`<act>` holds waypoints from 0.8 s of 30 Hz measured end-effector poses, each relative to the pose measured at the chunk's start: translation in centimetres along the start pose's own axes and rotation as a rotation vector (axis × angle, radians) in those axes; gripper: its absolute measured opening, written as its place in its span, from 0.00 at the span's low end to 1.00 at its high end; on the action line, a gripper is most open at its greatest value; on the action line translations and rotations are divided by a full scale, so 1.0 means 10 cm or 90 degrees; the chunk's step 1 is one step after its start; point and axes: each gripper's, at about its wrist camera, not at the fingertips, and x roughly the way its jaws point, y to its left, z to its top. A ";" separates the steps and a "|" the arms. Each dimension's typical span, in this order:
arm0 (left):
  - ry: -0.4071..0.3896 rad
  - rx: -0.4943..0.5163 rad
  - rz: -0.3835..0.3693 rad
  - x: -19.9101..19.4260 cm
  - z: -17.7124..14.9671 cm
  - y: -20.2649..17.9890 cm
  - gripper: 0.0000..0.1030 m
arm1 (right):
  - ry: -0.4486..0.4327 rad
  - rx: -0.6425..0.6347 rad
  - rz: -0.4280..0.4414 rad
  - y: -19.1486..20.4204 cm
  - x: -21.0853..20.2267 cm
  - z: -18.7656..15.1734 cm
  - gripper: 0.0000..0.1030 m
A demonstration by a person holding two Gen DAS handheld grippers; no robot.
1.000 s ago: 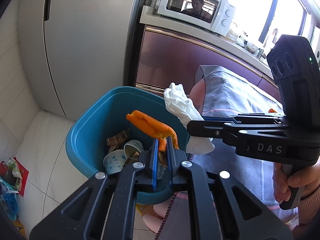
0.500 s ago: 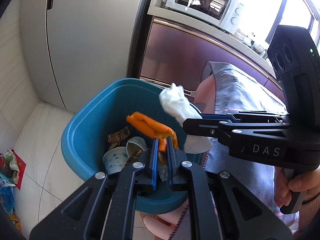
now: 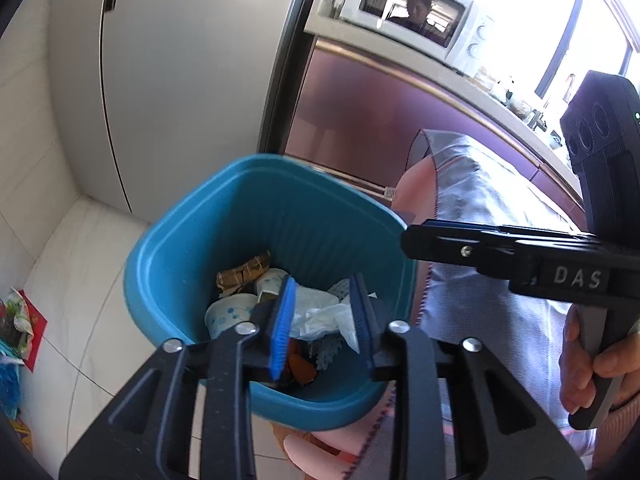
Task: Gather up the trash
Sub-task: 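Open both tools to drop tissue and orange peel into the teal bin, then move both open tools back over the table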
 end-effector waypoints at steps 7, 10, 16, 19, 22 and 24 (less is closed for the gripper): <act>-0.075 0.076 -0.039 -0.46 -0.03 -0.41 0.50 | -0.069 -0.014 0.010 -0.09 -0.63 -0.26 0.36; -0.091 0.122 -0.080 -0.60 -0.09 -0.69 0.54 | -0.097 -0.010 -0.004 -0.22 -0.99 -0.49 0.37; -0.083 0.209 -0.172 -0.66 -0.25 -1.32 0.57 | -0.151 0.054 -0.063 -0.67 -1.69 -1.06 0.42; -0.064 0.243 -0.203 -0.58 -0.34 -1.63 0.57 | -0.167 0.111 -0.113 -0.96 -2.00 -1.44 0.42; -0.045 0.265 -0.219 -0.49 -0.40 -1.88 0.57 | -0.190 0.188 -0.164 -1.27 -2.35 -1.87 0.43; -0.032 0.273 -0.229 -0.42 -0.43 -2.02 0.57 | -0.205 0.233 -0.197 -1.42 -2.56 -2.12 0.43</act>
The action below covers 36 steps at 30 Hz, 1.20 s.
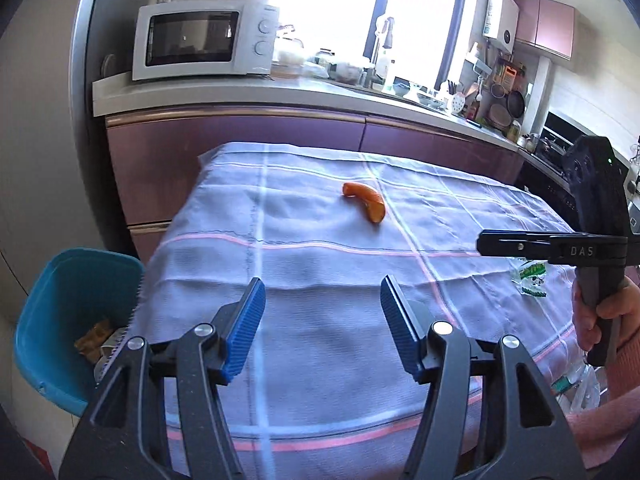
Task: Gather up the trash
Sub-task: 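Move both open tools back over the table, then grasp the clear snack wrapper with the right tool while the left tool grasps the orange peel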
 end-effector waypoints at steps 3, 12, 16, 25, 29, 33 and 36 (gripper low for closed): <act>0.019 0.006 -0.010 0.18 0.04 -0.13 0.57 | -0.024 0.050 -0.052 -0.37 -0.27 -0.15 0.43; 0.066 0.027 -0.018 0.62 0.17 -0.41 0.57 | -0.030 0.148 -0.121 -1.02 -0.55 -0.52 0.45; 0.078 0.027 -0.020 0.75 0.24 -0.45 0.57 | -0.024 0.157 -0.107 -1.03 -0.48 -0.61 0.45; 0.086 0.037 -0.018 0.91 0.40 -0.54 0.57 | -0.034 0.142 -0.077 -0.95 -0.40 -0.50 0.04; 0.091 0.041 -0.022 1.03 0.53 -0.59 0.57 | -0.047 0.135 -0.058 -0.91 -0.40 -0.44 0.02; 0.104 0.038 -0.029 1.21 0.64 -0.65 0.54 | -0.058 0.124 -0.034 -0.85 -0.36 -0.32 0.02; 0.121 0.037 -0.032 1.38 0.71 -0.71 0.50 | -0.062 0.113 -0.015 -0.79 -0.29 -0.22 0.02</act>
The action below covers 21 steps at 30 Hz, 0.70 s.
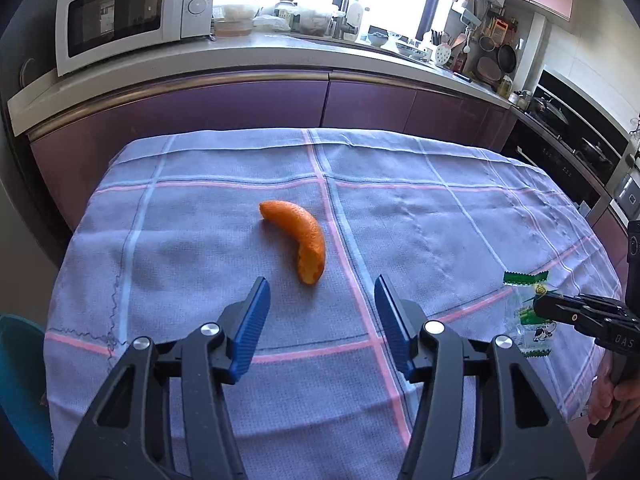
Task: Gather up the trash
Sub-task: 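Grasp the clear snack wrapper with the right tool while the left tool grasps the orange peel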
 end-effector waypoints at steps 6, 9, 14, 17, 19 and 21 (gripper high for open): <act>0.043 -0.011 0.011 0.34 0.16 -0.05 0.39 | 0.008 -0.014 0.030 0.09 0.18 0.11 0.02; 0.060 -0.020 0.019 0.46 0.17 -0.03 0.28 | 0.011 -0.017 0.041 0.11 0.25 0.16 0.02; 0.055 -0.027 0.023 0.51 0.18 0.00 0.19 | 0.015 -0.019 0.053 0.12 0.32 0.21 0.02; 0.047 -0.022 0.029 0.51 0.17 -0.01 0.16 | 0.017 -0.019 0.058 0.12 0.36 0.22 0.02; 0.042 -0.012 0.036 0.50 0.15 -0.04 0.14 | 0.018 -0.018 0.062 0.13 0.37 0.23 0.02; 0.037 -0.005 0.042 0.46 0.14 -0.05 0.13 | 0.018 -0.019 0.064 0.13 0.39 0.25 0.02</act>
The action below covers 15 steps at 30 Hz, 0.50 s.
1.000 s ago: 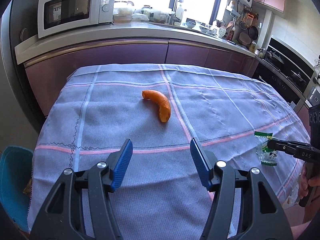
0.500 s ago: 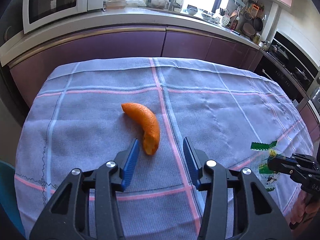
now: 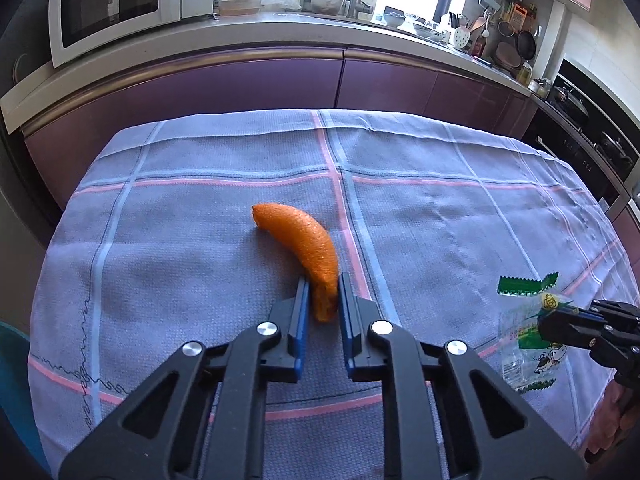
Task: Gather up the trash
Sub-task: 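Grasp the clear snack wrapper with the right tool while the left tool grasps the orange peel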
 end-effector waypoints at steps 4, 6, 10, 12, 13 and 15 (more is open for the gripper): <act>-0.023 0.010 0.007 -0.17 -0.06 0.01 0.12 | 0.001 -0.005 0.007 0.03 0.03 0.02 0.02; -0.035 0.004 0.004 -0.27 -0.10 0.05 0.12 | 0.002 -0.008 0.012 0.07 0.04 0.03 0.02; -0.053 -0.003 0.004 -0.49 -0.21 0.15 0.12 | 0.004 -0.017 0.024 0.15 0.08 0.04 0.02; -0.059 -0.008 0.005 -0.59 -0.27 0.21 0.12 | 0.007 -0.022 0.031 0.21 0.11 0.05 0.02; -0.060 -0.012 0.005 -0.64 -0.29 0.24 0.12 | 0.009 -0.024 0.035 0.24 0.12 0.04 0.02; -0.063 -0.018 0.007 -0.72 -0.36 0.30 0.12 | 0.012 -0.030 0.043 0.30 0.16 0.05 0.02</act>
